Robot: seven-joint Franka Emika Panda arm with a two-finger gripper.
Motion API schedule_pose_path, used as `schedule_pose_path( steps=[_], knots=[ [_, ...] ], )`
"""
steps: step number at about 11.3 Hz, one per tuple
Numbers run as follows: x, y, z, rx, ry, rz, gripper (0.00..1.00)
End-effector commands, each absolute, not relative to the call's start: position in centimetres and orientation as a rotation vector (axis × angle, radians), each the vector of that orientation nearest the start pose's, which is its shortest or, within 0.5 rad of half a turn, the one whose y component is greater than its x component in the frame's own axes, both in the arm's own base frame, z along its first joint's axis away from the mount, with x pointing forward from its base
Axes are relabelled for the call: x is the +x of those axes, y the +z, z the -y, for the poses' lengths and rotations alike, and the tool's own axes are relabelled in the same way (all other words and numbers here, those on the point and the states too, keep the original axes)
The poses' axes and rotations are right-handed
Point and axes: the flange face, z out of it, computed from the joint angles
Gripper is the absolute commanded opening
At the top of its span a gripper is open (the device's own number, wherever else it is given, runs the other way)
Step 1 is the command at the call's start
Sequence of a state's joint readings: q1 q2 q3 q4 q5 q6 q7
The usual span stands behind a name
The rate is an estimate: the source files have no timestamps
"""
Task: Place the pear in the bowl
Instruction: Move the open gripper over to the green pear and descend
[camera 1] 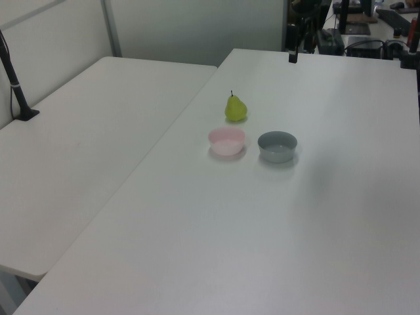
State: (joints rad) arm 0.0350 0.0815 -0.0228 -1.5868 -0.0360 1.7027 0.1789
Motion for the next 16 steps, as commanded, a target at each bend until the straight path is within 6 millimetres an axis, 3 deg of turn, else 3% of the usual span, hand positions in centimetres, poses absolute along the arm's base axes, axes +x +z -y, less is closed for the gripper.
schedule_pose_path(
  steps=[1, 3, 7, 10, 16],
  knots=[
    [61.2, 55.7, -0.4, -3.183, -0.146, -0.118, 1.0],
    [63.0, 53.4, 0.5, -3.187, -0.185, -0.058, 1.0],
    [66.9, 46.8, 2.6, -3.24, -0.238, -0.022, 1.0],
    [70.6, 43.6, 6.1, -3.24, -0.319, -0.103, 1.0],
    [74.0, 37.2, 9.1, -3.188, -0.661, -0.127, 1.0]
  ],
)
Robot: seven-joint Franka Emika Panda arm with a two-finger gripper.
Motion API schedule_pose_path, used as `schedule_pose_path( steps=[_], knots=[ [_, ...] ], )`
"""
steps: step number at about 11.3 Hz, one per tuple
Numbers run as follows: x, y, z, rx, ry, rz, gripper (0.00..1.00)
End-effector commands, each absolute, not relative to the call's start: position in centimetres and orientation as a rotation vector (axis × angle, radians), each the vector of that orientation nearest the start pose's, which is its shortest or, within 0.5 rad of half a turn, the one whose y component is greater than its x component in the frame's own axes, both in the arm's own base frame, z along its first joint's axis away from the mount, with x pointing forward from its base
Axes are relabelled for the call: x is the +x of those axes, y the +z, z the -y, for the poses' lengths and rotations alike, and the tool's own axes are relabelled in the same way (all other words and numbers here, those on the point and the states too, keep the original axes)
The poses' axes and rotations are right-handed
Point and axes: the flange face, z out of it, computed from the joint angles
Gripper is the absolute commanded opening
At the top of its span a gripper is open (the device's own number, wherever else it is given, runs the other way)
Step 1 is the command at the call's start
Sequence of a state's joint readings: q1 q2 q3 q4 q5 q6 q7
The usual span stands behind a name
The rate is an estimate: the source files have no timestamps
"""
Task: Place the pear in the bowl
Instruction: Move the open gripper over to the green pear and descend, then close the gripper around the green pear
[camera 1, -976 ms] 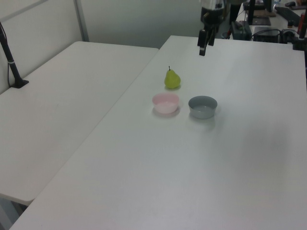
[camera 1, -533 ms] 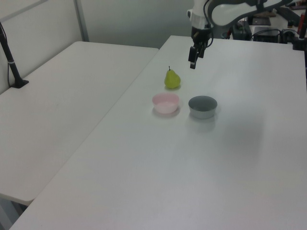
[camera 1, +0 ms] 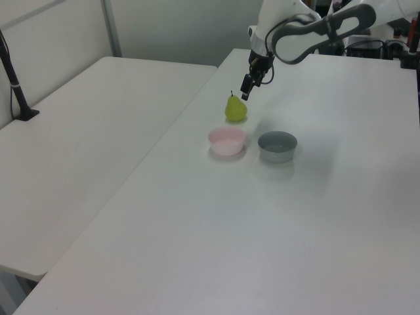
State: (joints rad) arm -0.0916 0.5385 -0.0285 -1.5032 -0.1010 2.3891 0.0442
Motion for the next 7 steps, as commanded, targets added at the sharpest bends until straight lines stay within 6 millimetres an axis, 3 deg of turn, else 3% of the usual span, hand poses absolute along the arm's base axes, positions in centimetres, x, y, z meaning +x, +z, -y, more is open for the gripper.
schedule_pose_path(
  steps=[1, 6, 7],
  knots=[
    [74.4, 36.0, 9.3, -3.177, -0.714, -0.124, 1.0],
    [75.3, 32.0, 9.5, -3.138, -0.859, -0.113, 1.0],
    [75.4, 31.5, 9.4, -3.134, -0.871, -0.108, 0.94]
  ],
)
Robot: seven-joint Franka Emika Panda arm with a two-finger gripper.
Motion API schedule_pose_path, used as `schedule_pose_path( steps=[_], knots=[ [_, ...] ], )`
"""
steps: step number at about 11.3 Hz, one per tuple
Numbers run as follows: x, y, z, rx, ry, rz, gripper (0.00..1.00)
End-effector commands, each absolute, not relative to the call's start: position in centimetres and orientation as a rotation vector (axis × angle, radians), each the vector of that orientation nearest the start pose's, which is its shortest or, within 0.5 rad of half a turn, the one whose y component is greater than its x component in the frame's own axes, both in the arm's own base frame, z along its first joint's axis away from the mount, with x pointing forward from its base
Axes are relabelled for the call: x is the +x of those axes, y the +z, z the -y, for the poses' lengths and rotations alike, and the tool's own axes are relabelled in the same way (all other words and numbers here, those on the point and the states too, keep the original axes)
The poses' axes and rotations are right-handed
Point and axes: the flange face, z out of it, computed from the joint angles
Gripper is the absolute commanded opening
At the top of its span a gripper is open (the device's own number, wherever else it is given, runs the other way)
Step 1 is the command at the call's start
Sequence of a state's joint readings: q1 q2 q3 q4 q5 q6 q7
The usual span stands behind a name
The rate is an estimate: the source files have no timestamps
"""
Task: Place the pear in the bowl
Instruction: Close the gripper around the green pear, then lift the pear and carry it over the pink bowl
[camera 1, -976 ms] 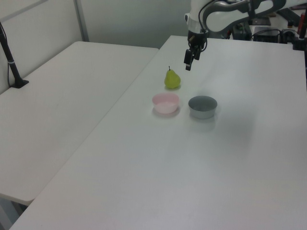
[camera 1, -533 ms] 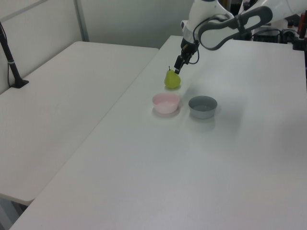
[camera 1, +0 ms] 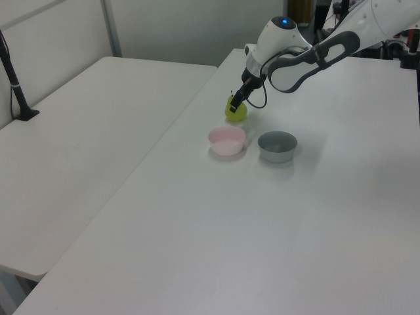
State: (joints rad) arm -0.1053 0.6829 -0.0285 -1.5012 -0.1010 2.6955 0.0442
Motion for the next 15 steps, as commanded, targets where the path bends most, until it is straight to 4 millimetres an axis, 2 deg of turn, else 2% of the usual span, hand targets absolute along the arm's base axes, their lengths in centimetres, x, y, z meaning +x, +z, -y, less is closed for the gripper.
schedule_pose_path(
  steps=[1, 2, 3, 6, 9, 10, 12, 13, 15],
  knots=[
    [75.4, 31.4, 9.4, -3.134, -0.876, -0.103, 0.87],
    [75.4, 31.4, 9.4, -3.133, -0.876, -0.105, 0.69],
    [75.4, 31.4, 9.4, -3.133, -0.876, -0.105, 0.63],
    [74.8, 34.4, 9.5, -3.122, -0.917, -0.112, 0.63],
    [72.2, 39.0, 8.9, -3.111, -0.938, -0.117, 0.63],
    [71.1, 39.8, 8.6, -3.109, -0.933, -0.117, 0.63],
    [68.9, 40.1, 6.5, -3.109, -0.892, -0.081, 0.64],
    [68.0, 40.2, 4.4, -3.1, -0.876, -0.058, 0.64],
    [67.4, 40.1, 0.6, -3.07, -0.859, -0.072, 0.64]
  ],
)
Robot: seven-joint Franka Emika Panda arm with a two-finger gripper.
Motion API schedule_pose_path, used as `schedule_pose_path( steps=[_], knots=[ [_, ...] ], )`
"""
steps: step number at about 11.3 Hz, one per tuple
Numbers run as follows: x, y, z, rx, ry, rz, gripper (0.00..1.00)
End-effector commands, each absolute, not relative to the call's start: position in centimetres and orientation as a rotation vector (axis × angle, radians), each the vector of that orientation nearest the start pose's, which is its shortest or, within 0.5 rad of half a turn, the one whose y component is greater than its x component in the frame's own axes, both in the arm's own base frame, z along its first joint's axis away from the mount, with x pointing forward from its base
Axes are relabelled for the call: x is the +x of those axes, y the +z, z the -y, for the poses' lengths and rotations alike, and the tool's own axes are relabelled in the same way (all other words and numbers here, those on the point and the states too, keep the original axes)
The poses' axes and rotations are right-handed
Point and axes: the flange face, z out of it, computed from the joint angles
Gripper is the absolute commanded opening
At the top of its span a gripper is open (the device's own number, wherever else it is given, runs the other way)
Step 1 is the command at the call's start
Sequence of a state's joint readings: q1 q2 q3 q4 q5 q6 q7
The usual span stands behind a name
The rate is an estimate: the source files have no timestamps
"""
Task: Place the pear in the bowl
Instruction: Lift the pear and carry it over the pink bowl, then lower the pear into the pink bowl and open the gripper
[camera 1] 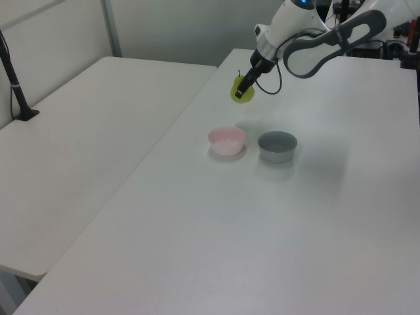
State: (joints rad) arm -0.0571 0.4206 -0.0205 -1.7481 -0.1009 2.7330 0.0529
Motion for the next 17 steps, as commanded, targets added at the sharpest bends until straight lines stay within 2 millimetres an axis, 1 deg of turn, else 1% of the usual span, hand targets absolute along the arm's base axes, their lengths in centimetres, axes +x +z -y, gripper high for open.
schedule_pose_path(
  steps=[1, 2, 4, 5, 6, 7, 10, 11, 12, 14, 17],
  knots=[
    [67.4, 40.0, -0.9, -3.053, -0.854, -0.099, 0.64],
    [67.4, 39.9, -2.6, -3.04, -0.848, -0.101, 0.64],
    [67.5, 39.3, -4.8, -3.022, -0.844, -0.101, 0.64],
    [67.8, 38.4, -5.2, -3.022, -0.831, -0.112, 0.64],
    [68.1, 38.5, -5.3, -3.019, -0.84, -0.11, 0.64],
    [68.4, 38.1, -5.4, -3.02, -0.836, -0.109, 0.65],
    [69.5, 36.3, -5.6, -3.007, -0.869, -0.099, 0.66],
    [69.6, 35.9, -6.0, -2.994, -0.891, -0.089, 0.68],
    [69.5, 35.6, -7.1, -2.991, -0.888, -0.066, 0.68],
    [69.5, 35.4, -7.1, -2.991, -0.885, -0.067, 0.68],
    [69.6, 35.1, -7.2, -2.991, -0.88, -0.069, 0.76]
  ],
)
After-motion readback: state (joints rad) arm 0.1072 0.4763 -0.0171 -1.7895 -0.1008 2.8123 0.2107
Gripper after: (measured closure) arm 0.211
